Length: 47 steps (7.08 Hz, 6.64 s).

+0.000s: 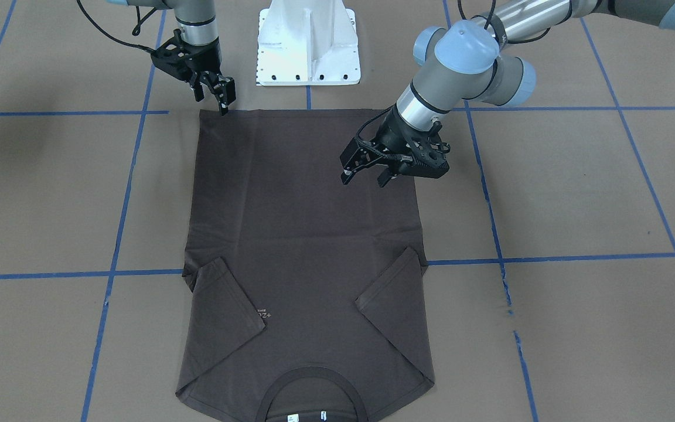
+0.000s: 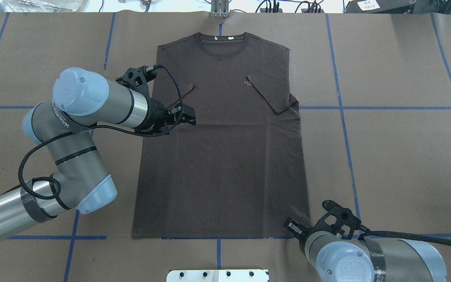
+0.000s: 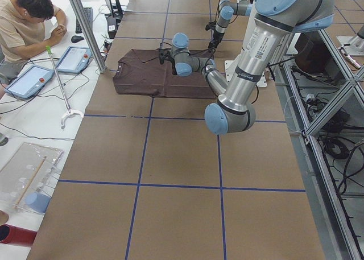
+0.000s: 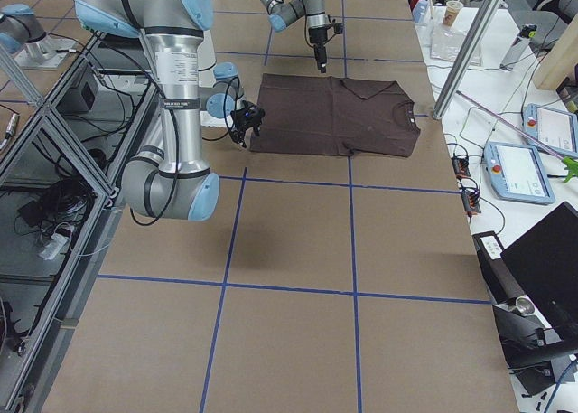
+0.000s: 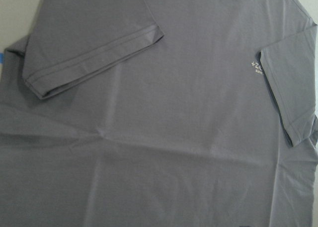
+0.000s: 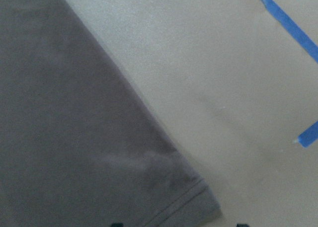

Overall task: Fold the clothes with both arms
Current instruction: 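Move both grippers down to the hem corners nearest the robot, then grasp both hem corners nearest the robot with the left and right grippers, then lift the hem with both grippers and fold it toward the collar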

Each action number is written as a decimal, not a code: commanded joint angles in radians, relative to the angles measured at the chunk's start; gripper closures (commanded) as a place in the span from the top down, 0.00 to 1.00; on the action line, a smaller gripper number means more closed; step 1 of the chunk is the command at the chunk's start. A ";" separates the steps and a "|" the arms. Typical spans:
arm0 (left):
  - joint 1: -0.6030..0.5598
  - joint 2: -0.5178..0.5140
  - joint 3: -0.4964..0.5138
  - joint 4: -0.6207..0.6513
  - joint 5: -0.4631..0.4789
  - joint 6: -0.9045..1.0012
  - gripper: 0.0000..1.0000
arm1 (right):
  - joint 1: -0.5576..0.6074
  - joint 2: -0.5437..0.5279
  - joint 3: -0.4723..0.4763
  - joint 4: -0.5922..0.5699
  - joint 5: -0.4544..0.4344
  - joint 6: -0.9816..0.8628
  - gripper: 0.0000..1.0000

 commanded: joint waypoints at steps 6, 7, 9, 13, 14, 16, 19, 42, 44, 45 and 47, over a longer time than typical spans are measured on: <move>0.006 -0.006 0.002 -0.001 0.011 0.000 0.90 | 0.009 -0.008 -0.031 -0.002 0.001 -0.008 0.40; 0.006 -0.006 0.003 -0.001 0.011 0.000 0.90 | 0.010 -0.010 -0.028 -0.002 0.003 -0.010 0.07; 0.006 -0.009 0.003 -0.001 0.011 -0.003 0.90 | 0.010 -0.013 -0.017 -0.007 0.003 -0.010 0.00; 0.129 0.039 -0.182 0.204 0.202 -0.070 0.91 | 0.038 -0.008 0.019 -0.021 0.026 -0.011 0.00; 0.232 0.047 -0.242 0.327 0.353 -0.085 0.91 | 0.038 -0.005 0.018 -0.021 0.027 -0.011 0.00; 0.319 0.313 -0.429 0.318 0.394 -0.164 0.91 | 0.035 0.004 0.017 -0.021 0.027 -0.011 0.00; 0.435 0.357 -0.393 0.325 0.437 -0.303 0.91 | 0.036 0.005 0.023 -0.018 0.026 -0.010 0.00; 0.508 0.395 -0.529 0.451 0.378 -0.386 0.00 | 0.045 -0.014 0.121 -0.021 0.059 -0.010 0.00; 0.535 0.448 -0.607 0.457 0.375 -0.486 0.00 | 0.042 -0.053 0.196 -0.021 0.104 -0.010 0.00; 0.538 0.452 -0.635 0.462 0.372 -0.494 0.00 | 0.042 -0.073 0.237 -0.021 0.115 -0.008 0.00; 0.525 0.436 -0.664 0.491 0.373 -0.465 0.00 | 0.108 -0.035 0.239 -0.021 0.109 -0.010 0.00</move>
